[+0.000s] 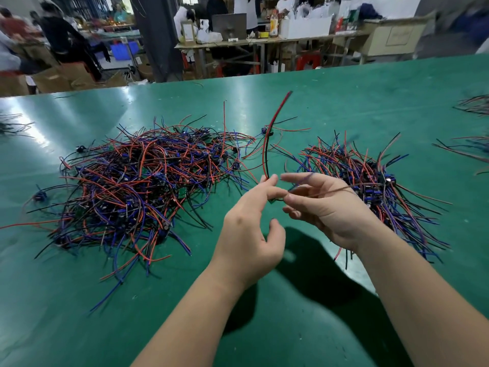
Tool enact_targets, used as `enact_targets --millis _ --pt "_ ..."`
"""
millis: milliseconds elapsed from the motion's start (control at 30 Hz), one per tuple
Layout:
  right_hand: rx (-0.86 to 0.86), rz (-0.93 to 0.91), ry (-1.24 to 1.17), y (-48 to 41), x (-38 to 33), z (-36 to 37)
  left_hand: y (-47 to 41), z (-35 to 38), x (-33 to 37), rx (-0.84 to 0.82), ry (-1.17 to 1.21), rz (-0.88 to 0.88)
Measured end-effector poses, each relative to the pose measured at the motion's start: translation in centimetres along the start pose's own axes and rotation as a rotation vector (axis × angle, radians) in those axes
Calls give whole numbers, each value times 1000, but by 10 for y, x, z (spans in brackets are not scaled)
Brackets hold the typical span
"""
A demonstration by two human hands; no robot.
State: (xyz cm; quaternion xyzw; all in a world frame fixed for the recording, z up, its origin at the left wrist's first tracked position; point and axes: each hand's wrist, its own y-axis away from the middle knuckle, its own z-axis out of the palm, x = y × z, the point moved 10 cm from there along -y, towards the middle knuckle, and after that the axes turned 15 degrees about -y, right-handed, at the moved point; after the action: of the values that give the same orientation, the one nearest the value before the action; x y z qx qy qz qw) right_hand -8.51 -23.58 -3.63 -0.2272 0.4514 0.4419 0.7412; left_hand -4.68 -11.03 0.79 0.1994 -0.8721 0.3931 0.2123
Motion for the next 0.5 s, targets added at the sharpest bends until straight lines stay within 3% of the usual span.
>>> enact_targets --millis 133,333,500 --pt "-7 -69 14 1 -4 6 2 2 1 -25 117 -18" --pt "184 -238 -124 -1 -22 -19 4 11 -7 -72 216 -127" --pt "223 -382 90 3 -41 -25 10 27 -15 -150 322 -260"
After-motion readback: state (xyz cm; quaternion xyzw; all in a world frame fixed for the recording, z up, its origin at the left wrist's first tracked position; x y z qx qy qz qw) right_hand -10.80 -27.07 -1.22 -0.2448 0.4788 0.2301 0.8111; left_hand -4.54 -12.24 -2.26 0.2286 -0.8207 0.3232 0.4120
